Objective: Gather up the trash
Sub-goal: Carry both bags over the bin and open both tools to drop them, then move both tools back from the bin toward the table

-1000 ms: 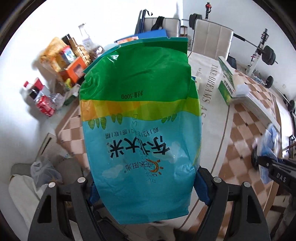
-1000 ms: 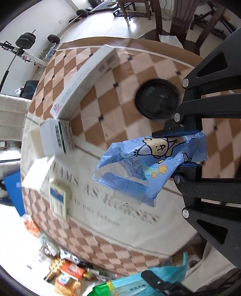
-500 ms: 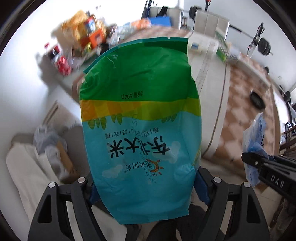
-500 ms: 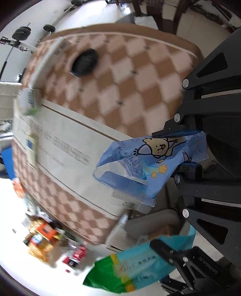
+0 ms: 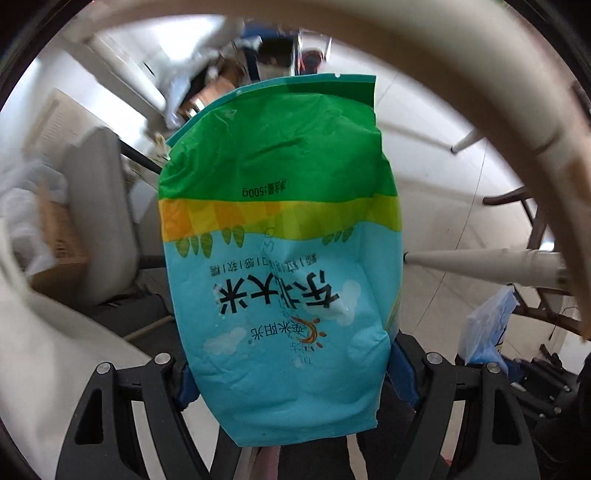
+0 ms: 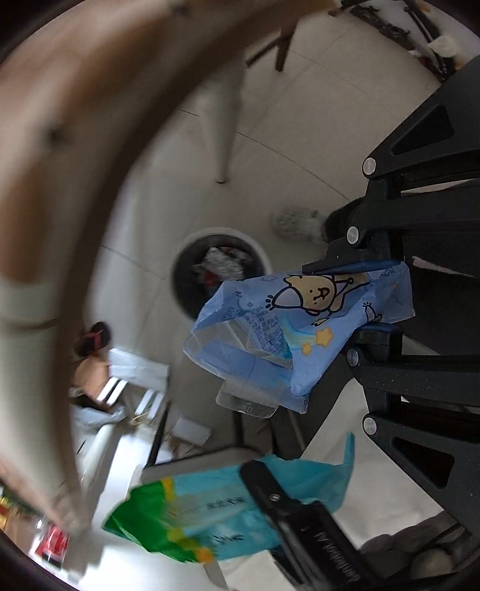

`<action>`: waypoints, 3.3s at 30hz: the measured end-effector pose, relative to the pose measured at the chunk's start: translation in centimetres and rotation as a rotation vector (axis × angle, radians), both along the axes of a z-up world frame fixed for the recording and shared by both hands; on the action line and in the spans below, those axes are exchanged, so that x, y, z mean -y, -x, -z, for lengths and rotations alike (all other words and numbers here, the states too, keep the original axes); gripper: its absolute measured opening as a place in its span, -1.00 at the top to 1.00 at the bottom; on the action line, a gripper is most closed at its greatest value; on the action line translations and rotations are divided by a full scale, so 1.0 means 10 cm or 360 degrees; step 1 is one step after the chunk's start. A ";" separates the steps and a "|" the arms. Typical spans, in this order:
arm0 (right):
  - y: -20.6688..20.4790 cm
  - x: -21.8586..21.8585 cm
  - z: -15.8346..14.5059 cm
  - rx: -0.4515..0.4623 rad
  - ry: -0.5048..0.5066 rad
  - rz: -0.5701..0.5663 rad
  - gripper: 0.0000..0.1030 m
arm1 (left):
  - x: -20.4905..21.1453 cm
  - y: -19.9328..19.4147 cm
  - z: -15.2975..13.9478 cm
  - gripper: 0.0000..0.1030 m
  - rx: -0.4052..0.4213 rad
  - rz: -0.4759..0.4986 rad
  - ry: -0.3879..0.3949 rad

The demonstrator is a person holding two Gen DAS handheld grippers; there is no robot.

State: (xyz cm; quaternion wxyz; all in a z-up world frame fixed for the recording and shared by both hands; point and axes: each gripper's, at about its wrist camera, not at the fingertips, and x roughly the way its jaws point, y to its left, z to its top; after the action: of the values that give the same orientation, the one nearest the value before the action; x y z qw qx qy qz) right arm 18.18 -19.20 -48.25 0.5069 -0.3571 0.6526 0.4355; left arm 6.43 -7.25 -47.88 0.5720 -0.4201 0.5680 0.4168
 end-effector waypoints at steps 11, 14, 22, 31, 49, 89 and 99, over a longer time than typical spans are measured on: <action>-0.33 -0.21 2.12 -0.0098 0.0128 0.0167 0.57 | -0.54 -0.18 1.92 -0.59 0.0191 -0.0079 0.0364; -0.41 -0.27 2.51 -0.0148 0.0143 0.0199 0.57 | -0.61 -0.28 2.21 -0.62 0.0212 -0.0032 0.0418; -0.49 -0.48 3.09 -0.0169 0.0154 0.0195 0.02 | -0.60 -0.24 2.39 -0.95 0.0272 -0.0045 0.0464; -0.44 -0.55 3.11 -0.0125 0.0171 0.0154 -0.88 | -0.57 -0.07 2.28 -0.95 0.0176 -0.0102 0.0376; -0.13 -0.22 1.62 0.0158 0.0060 0.0063 -0.97 | -0.02 0.39 0.96 -0.95 -0.0136 -0.0083 0.0107; -2.56 -0.33 -2.33 0.0155 -0.0351 0.0623 -0.97 | -0.55 -1.92 -2.24 -1.00 0.0117 0.0259 -0.0357; -4.64 -0.57 -1.54 0.0263 -0.0092 0.0976 -0.97 | -1.05 -3.91 -1.17 -0.98 0.0215 0.0347 0.0151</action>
State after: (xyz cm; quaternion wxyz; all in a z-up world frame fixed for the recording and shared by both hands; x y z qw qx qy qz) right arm 64.63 -13.49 -32.89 0.6758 -0.1634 0.6737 0.2504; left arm 45.51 3.30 -36.13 0.6304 -0.4094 0.5896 0.2956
